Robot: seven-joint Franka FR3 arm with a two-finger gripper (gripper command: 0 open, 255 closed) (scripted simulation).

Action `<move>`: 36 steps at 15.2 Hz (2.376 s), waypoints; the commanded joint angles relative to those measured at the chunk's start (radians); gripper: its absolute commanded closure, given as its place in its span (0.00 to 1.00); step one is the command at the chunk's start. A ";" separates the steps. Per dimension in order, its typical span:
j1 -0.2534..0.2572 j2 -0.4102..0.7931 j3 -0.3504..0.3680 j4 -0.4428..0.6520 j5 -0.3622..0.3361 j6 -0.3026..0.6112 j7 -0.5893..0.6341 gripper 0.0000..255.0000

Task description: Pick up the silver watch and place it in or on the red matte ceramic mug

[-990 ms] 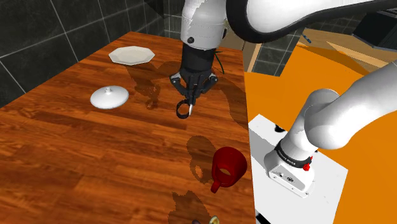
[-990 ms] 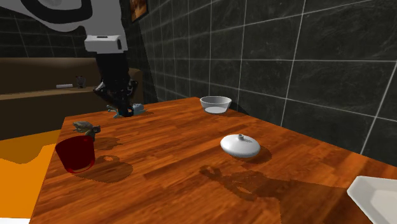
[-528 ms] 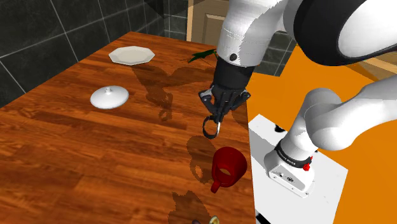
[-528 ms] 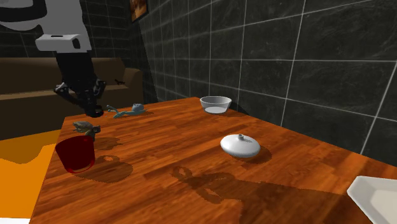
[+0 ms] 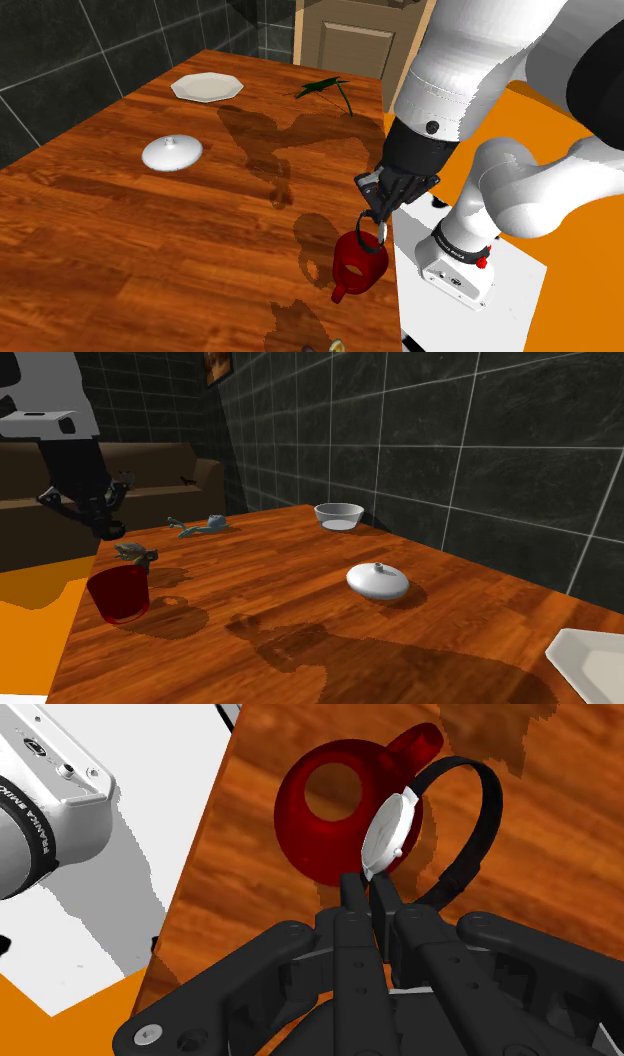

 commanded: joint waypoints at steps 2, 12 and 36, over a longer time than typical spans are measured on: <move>0.006 -0.003 0.014 -0.039 0.014 0.036 -0.001 1.00; 0.023 0.011 0.068 -0.159 0.063 0.170 -0.011 1.00; 0.012 -0.012 0.019 -0.066 0.022 0.053 -0.004 0.00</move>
